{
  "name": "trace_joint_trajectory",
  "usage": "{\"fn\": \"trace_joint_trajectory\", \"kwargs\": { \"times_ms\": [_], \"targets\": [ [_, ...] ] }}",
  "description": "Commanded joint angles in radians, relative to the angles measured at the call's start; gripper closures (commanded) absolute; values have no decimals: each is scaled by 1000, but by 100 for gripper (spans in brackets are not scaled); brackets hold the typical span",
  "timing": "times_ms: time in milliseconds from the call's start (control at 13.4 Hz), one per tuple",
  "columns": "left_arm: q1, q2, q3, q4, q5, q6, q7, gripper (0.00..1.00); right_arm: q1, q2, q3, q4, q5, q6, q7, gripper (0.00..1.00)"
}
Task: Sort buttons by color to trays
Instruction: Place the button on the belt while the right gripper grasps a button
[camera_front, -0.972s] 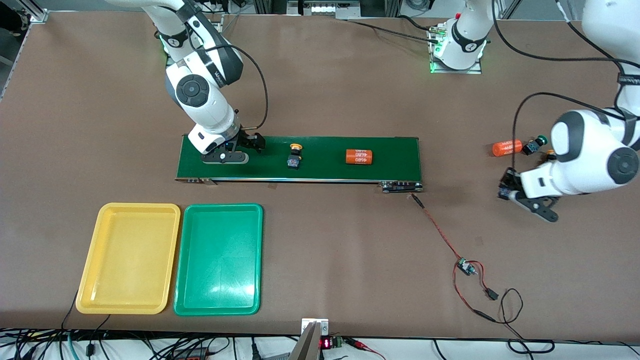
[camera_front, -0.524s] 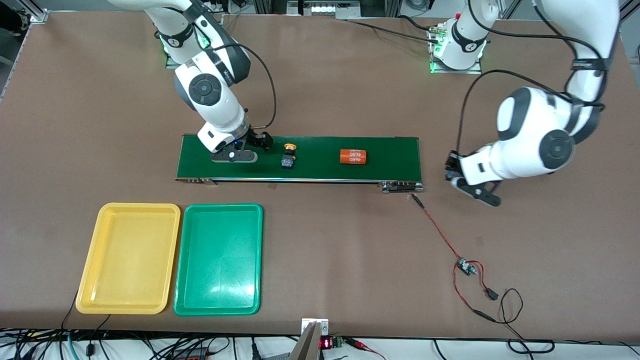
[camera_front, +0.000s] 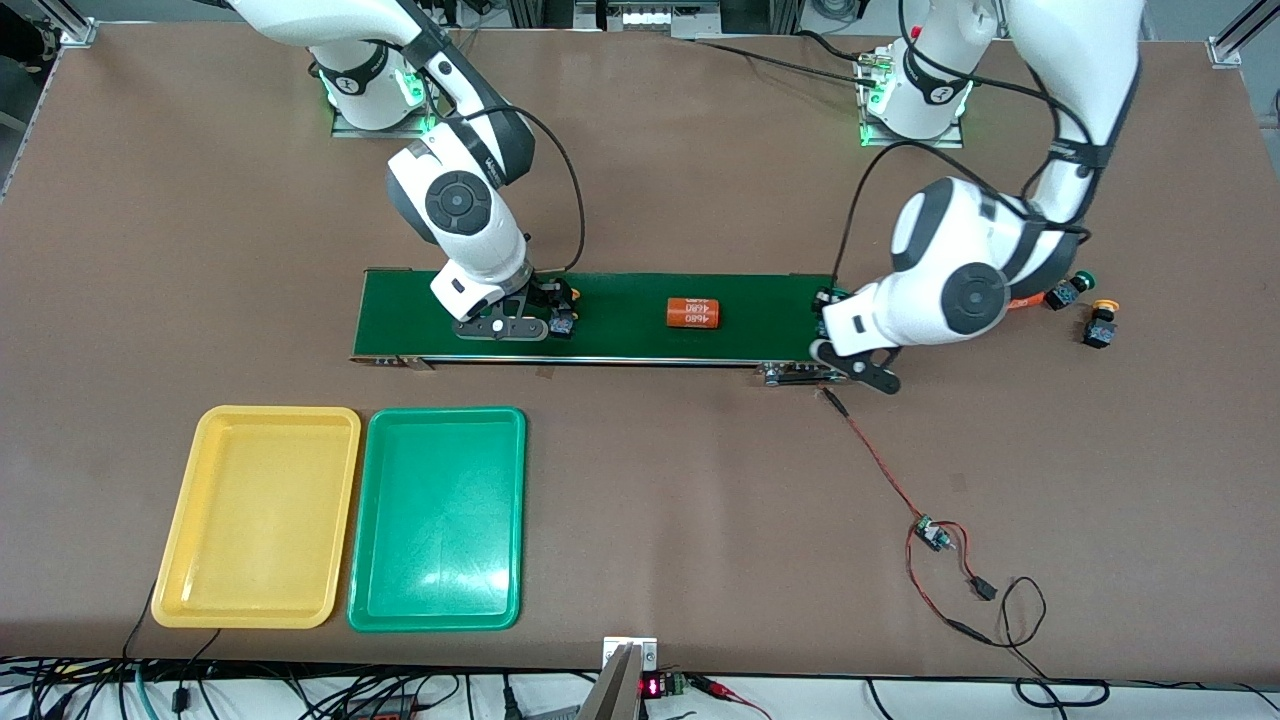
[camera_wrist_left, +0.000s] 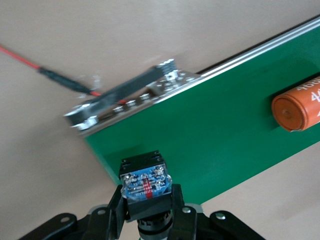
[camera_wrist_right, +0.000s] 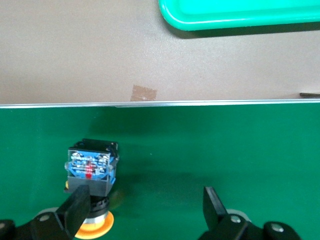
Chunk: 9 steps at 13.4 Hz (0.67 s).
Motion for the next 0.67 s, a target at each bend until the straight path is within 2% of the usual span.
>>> {"fn": "trace_joint_trajectory", "kwargs": {
  "times_ms": [0, 374, 449, 524, 598],
  "targets": [
    [-38, 6, 14, -10, -20, 40, -24, 100, 24, 15, -18, 35, -24, -23, 31, 0],
    [-39, 33, 14, -59, -18, 109, -22, 96, 25, 21, -23, 40, -23, -23, 32, 0],
    [-39, 39, 14, -58, -18, 112, -22, 87, 25, 27, -23, 40, -23, -23, 32, 0],
    [-41, 41, 14, -53, -18, 112, -21, 53, 25, 33, -23, 42, -24, -21, 32, 0],
    [-39, 33, 15, -50, -17, 111, -1, 1, 25, 36, -23, 42, -24, -21, 34, 0]
  ]
}}
